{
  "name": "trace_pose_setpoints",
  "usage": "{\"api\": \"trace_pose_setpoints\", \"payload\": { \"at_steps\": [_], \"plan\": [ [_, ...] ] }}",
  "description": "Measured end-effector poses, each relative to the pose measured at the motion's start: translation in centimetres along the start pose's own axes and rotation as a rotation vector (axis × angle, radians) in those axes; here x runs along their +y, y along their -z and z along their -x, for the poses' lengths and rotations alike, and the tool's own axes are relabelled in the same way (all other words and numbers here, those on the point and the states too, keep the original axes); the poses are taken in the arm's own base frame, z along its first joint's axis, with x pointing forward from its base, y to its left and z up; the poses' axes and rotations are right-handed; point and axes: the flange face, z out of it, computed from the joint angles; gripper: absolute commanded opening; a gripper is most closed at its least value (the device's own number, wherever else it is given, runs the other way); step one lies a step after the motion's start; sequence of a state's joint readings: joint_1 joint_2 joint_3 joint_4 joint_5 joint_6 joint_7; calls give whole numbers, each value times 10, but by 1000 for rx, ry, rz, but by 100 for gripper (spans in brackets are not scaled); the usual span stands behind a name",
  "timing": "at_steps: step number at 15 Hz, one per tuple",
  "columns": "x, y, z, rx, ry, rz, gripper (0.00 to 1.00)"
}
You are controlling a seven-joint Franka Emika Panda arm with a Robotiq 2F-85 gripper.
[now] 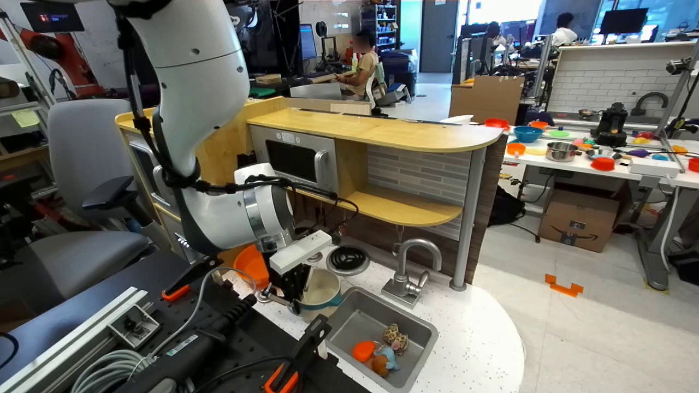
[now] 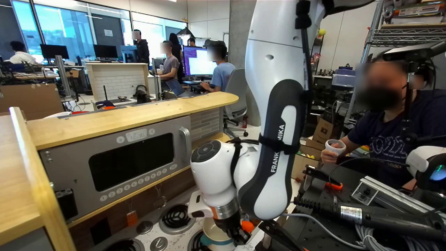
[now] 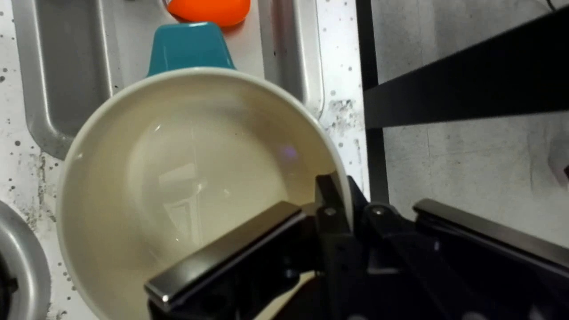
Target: Turn the bowl anticlockwise
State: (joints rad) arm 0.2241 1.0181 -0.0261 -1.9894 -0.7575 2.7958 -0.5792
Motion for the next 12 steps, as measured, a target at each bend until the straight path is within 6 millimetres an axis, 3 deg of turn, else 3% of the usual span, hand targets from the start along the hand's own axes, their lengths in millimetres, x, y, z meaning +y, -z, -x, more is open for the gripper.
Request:
{"api": "trace_pose_setpoints", "payload": {
  "at_steps": [6,12],
  "plan": [
    [-20,-8,34,-98,299,75,2],
    [-27,-1,37,-155,627,188,2]
  ]
}}
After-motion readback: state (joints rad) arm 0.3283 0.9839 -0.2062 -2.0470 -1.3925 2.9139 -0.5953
